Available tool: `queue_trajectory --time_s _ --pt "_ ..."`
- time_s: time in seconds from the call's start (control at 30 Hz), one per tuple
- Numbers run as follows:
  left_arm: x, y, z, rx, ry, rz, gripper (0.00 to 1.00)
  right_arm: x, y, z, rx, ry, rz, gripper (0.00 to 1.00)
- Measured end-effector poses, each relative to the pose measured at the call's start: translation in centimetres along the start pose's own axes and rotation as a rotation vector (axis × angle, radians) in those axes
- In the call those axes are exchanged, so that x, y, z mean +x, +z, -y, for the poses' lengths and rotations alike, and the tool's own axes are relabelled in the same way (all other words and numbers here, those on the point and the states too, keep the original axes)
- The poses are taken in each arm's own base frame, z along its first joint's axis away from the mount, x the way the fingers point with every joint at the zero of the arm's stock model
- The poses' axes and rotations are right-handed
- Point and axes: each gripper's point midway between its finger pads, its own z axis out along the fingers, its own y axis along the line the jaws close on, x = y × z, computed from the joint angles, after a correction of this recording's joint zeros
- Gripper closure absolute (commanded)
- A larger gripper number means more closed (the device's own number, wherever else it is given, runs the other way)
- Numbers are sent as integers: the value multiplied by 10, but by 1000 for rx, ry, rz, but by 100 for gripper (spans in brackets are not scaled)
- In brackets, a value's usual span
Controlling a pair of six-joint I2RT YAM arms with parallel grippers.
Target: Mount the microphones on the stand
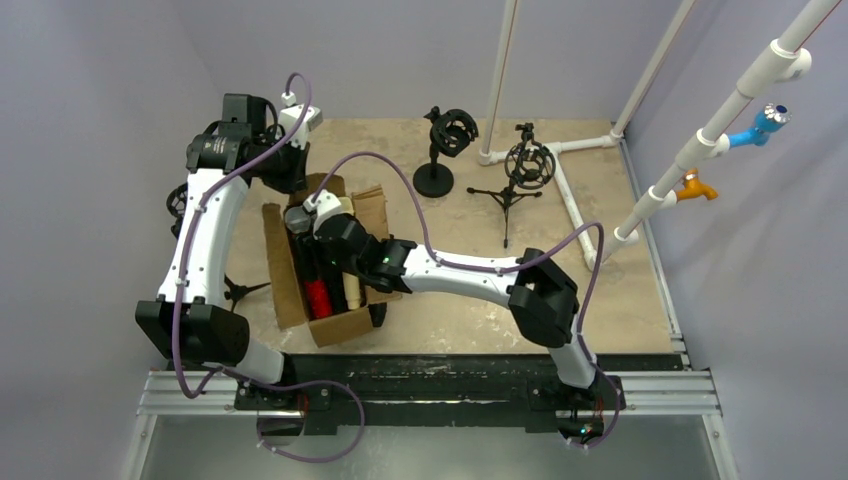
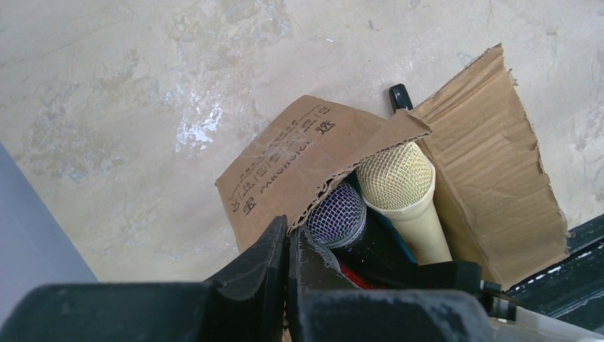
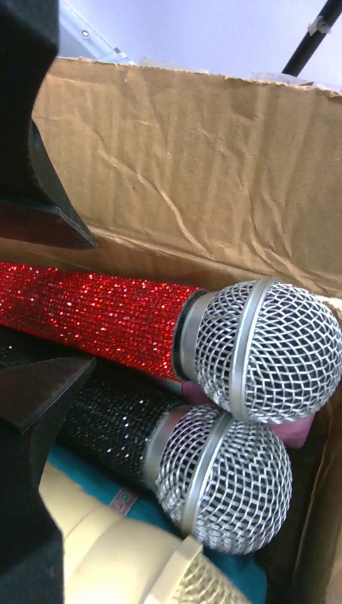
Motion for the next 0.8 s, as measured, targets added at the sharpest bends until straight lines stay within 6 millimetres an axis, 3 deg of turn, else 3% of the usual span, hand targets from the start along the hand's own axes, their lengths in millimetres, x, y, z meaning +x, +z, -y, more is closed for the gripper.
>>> queue_trajectory --time_s 0.3,0.4,0.6,0.7,0.8 --pt "1 -1 3 11 -9 -3 100 0 13 -1 -29 39 15 40" --pt "1 -1 3 11 -9 -3 100 -1 14 -1 -43 52 14 51" --pt "1 -2 3 8 -8 -2 100 0 14 3 -64 87 30 84" --pt "1 -2 3 5 -4 -3 100 -5 3 3 -72 92 40 91" --pt "2 -2 1 -10 5 -10 100 -21 -20 0 -90 97 73 96"
